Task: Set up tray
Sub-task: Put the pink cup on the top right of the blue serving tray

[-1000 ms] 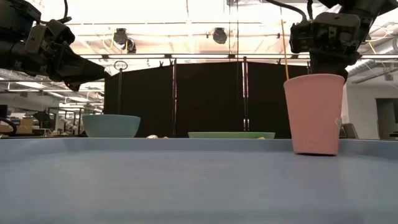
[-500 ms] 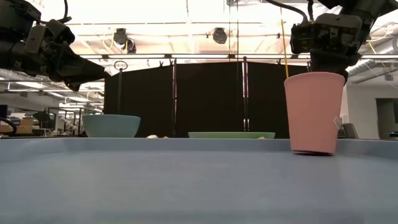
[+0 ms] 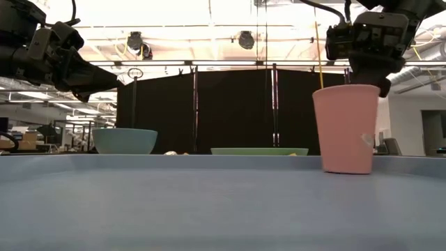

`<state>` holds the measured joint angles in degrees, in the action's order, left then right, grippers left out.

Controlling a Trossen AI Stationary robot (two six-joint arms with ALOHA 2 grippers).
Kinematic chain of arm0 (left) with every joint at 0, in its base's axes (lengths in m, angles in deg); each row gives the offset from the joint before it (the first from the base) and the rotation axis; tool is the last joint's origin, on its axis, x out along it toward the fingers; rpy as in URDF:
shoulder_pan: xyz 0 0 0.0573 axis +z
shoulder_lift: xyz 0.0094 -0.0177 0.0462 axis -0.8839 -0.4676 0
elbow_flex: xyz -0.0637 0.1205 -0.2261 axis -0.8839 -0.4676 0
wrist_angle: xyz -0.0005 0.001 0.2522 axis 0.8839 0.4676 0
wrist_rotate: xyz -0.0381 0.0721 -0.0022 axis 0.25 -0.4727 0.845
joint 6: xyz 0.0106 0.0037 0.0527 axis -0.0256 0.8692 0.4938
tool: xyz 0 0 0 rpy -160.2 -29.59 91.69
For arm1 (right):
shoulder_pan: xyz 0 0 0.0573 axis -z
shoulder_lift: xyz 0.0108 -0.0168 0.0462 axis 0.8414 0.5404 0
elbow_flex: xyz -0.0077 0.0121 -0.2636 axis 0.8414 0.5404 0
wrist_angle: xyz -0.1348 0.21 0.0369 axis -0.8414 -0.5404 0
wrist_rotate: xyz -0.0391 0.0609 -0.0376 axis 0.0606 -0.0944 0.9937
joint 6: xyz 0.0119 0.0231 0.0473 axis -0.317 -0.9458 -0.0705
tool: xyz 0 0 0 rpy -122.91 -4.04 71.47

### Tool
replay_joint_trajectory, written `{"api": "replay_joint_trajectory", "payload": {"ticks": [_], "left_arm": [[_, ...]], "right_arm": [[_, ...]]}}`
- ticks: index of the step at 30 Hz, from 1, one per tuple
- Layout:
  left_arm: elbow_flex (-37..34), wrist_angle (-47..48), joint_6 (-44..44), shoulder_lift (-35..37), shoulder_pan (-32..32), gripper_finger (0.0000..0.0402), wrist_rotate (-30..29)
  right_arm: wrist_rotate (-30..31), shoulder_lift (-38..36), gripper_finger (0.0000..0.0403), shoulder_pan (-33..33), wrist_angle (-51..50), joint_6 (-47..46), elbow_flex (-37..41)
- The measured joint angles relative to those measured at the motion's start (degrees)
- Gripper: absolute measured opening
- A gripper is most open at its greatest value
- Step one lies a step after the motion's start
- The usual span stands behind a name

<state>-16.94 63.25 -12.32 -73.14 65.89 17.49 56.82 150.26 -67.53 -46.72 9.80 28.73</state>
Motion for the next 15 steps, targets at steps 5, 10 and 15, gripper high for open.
{"api": "replay_joint_trajectory", "payload": {"ticks": [5,10,15], "left_arm": [[0.0,0.0,0.0,0.0,0.0,0.0127,0.0],[0.0,0.0,0.0,0.0,0.0,0.0127,0.0],[0.0,0.0,0.0,0.0,0.0,0.0127,0.0]], "right_arm": [[0.0,0.0,0.0116,0.0,3.4,0.4,0.0],[0.1,0.0,0.0143,0.0,3.5,0.9,-1.8],[1.3,0.0,0.015,0.0,3.4,3.4,-4.8]]}}
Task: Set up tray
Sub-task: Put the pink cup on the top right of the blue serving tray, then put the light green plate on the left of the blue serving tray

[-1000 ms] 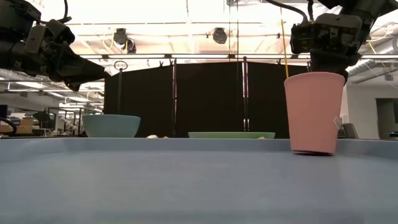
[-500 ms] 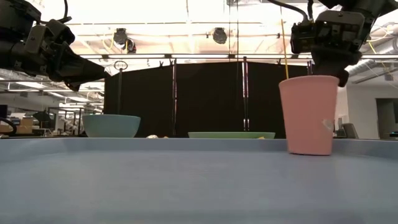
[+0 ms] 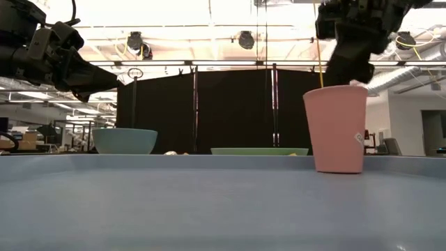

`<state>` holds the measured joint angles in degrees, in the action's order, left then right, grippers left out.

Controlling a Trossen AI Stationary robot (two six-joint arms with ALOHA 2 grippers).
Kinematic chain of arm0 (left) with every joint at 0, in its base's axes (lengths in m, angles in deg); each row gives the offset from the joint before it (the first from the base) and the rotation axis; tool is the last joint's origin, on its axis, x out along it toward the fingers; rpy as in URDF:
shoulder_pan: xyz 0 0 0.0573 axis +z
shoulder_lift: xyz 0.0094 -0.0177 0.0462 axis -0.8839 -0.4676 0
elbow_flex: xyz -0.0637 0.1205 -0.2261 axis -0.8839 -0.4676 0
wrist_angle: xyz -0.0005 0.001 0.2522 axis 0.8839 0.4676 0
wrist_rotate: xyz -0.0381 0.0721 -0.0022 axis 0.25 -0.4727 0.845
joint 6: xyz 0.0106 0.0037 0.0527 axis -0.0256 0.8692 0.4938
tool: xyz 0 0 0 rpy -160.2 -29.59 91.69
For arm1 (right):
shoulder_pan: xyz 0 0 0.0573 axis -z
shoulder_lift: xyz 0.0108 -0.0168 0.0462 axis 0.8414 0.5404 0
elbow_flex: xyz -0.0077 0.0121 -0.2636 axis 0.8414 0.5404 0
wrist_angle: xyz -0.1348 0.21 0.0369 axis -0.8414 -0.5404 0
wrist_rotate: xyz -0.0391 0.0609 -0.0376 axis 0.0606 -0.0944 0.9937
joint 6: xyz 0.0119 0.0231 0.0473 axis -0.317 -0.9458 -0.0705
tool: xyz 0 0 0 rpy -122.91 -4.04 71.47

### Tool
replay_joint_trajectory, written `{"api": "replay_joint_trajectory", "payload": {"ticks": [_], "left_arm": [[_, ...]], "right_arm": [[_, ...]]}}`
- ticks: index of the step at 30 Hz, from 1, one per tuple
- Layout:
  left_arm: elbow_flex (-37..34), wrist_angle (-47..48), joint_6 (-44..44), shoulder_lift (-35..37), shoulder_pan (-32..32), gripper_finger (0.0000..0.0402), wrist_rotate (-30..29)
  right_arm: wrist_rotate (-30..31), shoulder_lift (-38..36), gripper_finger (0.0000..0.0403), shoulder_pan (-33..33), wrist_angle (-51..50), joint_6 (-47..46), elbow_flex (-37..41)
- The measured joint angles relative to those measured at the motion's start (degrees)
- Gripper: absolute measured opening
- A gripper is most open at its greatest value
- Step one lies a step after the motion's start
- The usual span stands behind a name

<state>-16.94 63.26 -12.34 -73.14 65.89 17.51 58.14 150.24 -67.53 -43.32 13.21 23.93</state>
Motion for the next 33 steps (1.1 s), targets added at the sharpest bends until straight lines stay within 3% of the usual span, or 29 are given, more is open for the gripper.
{"api": "replay_joint_trajectory", "payload": {"ticks": [7,16,21,26,30,33], "left_arm": [[0.0,0.0,0.0,0.0,0.0,0.0127,0.0],[0.0,0.1,1.1,0.0,0.0,0.0127,0.0],[0.0,0.2,1.0,0.0,0.0,0.0127,-1.8],[0.0,-1.2,1.2,0.0,0.0,0.0127,-7.2],[0.0,-3.0,1.2,0.0,0.0,0.0127,-7.1],[0.0,-2.9,1.2,0.0,0.0,0.0127,-7.1]], "right_arm": [[6.2,-1.4,0.0147,2.1,0.3,10.0,-4.3],[20.1,-11.7,0.0148,6.0,6.3,20.5,-2.2],[21.4,-16.6,0.0148,9.2,20.1,24.9,6.6],[21.4,-16.7,0.015,15.6,38.5,29.2,17.2],[20.9,-14.3,0.0145,22.5,41.1,30.2,19.4],[15.5,-12.0,0.0144,28.5,45.1,30.8,19.4]]}}
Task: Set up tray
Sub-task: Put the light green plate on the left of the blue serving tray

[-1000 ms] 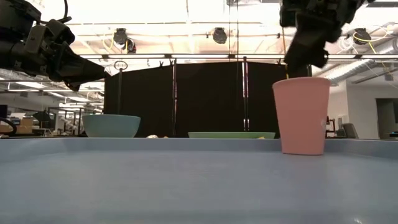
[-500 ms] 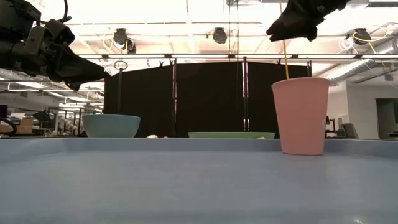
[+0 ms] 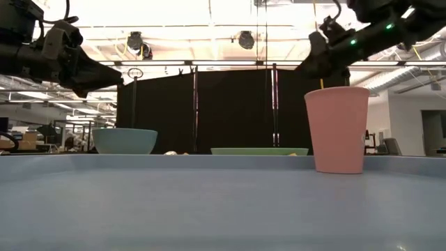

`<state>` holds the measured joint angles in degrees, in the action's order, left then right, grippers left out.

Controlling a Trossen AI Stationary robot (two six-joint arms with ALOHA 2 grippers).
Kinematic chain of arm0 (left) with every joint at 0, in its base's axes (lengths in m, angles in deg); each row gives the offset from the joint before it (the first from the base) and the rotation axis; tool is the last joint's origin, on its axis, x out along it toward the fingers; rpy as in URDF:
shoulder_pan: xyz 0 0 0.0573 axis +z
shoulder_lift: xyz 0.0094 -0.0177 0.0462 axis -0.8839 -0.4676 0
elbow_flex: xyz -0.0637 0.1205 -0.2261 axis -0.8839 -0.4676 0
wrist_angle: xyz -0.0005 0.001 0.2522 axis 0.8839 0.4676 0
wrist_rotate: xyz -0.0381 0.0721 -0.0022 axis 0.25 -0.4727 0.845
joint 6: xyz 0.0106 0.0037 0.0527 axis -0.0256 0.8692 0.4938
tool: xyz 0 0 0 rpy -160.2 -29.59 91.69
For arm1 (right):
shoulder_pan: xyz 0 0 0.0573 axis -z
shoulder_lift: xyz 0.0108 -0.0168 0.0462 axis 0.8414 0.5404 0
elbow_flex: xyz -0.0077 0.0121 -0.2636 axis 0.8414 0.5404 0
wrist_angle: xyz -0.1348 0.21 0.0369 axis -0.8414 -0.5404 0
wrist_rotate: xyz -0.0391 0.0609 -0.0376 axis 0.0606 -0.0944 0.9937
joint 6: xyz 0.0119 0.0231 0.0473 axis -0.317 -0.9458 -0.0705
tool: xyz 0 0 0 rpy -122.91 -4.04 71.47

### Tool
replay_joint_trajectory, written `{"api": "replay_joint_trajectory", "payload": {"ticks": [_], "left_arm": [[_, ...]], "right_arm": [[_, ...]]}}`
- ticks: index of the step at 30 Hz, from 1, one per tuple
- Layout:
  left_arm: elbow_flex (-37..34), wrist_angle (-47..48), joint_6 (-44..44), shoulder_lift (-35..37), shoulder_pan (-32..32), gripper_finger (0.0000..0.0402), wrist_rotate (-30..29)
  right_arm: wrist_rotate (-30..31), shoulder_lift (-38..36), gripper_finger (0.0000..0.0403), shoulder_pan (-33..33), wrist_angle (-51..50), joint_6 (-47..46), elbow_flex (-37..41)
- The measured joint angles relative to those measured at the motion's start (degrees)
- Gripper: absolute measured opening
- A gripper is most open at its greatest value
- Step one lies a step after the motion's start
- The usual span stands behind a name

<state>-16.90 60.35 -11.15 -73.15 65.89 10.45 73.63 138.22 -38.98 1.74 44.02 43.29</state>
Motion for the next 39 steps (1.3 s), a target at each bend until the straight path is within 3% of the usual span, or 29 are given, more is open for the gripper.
{"api": "replay_joint_trajectory", "payload": {"ticks": [7,13,29,32,36,39], "left_arm": [[0.0,0.5,0.3,0.0,0.0,0.0127,0.0],[0.0,3.0,-0.3,0.0,0.0,0.0127,0.0],[0.0,-0.2,-5.0,0.0,0.4,0.0127,-3.4],[0.7,0.1,-4.8,0.0,1.3,0.0127,-2.8],[0.8,-1.2,-3.9,0.0,2.3,0.0127,-1.3],[0.8,-1.1,-3.7,0.0,2.9,0.0127,-1.4]], "right_arm": [[-12.9,5.9,0.014,14.1,1.2,-1.7,-2.6],[-16.8,9.6,0.0139,20.3,-4.8,-0.6,-6.4],[-16.9,10.1,0.0139,21.1,-4.4,2.1,-7.5],[-19.5,10.4,0.0139,21.8,-5.0,1.1,-7.6],[-24.2,12.7,0.0139,25.3,-19.0,-2.0,-11.9],[-24.1,15.9,0.0139,26.4,-26.9,-0.3,-15.5]]}}
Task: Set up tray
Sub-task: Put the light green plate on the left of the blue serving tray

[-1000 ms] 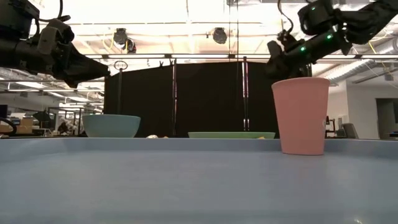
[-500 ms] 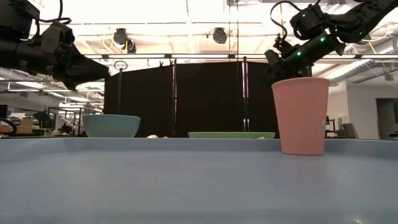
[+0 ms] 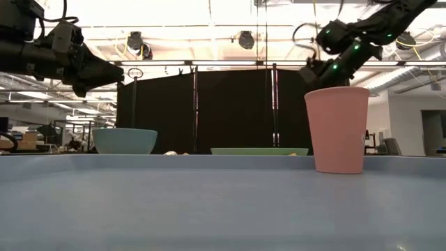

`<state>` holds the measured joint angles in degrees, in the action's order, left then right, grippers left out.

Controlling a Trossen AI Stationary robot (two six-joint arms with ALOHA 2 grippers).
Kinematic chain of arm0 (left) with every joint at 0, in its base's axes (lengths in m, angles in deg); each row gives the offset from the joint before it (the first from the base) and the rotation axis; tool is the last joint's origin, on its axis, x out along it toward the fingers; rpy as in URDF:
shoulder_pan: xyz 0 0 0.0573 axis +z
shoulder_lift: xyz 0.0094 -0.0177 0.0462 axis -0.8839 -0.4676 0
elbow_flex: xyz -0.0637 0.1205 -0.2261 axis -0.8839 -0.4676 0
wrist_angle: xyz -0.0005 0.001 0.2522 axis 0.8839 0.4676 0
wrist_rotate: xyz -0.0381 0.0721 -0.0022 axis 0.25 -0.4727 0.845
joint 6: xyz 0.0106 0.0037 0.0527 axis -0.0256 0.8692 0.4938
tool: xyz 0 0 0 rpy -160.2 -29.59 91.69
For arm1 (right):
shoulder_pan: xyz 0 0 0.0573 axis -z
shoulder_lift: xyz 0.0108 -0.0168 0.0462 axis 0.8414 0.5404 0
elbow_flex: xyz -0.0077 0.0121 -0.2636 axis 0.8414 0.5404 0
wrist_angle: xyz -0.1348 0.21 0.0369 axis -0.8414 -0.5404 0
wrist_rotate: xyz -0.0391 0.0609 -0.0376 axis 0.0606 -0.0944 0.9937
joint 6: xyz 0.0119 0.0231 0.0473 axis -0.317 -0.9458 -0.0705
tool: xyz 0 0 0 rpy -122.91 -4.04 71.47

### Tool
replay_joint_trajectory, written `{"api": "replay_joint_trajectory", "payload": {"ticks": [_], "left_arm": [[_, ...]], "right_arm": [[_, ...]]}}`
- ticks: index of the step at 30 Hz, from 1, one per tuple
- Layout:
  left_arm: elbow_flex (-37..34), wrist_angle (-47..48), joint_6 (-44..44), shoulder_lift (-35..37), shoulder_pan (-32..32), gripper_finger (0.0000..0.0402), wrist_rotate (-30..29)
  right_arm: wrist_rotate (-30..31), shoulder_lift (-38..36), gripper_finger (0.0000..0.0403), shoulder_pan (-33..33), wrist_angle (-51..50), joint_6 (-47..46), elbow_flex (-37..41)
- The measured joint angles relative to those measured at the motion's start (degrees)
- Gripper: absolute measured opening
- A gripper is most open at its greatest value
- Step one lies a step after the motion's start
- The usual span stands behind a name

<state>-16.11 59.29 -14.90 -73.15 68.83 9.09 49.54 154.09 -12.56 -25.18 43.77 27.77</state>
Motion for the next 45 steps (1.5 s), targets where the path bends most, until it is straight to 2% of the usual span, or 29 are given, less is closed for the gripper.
{"api": "replay_joint_trajectory", "payload": {"ticks": [10,18,27,31,45], "left_arm": [[0.0,0.2,0.6,0.0,0.4,0.0127,1.0],[0.0,0.8,1.1,0.0,0.4,0.0127,1.6],[0.0,3.0,1.6,0.0,0.4,0.0127,1.6],[0.0,2.8,1.9,0.0,0.4,0.0127,1.6],[0.0,2.8,3.1,0.0,0.4,0.0127,2.7]], "right_arm": [[-0.1,12.8,0.0139,2.3,-13.4,2.3,-12.4],[-0.3,18.0,0.0139,2.6,-15.6,1.6,-12.6],[-3.2,19.0,0.0139,2.1,-16.1,-0.8,-12.5],[-4.8,19.1,0.0139,2.0,-14.3,-1.5,-11.2],[-4.7,25.1,0.0139,0.5,-10.6,-2.8,-10.2]]}}
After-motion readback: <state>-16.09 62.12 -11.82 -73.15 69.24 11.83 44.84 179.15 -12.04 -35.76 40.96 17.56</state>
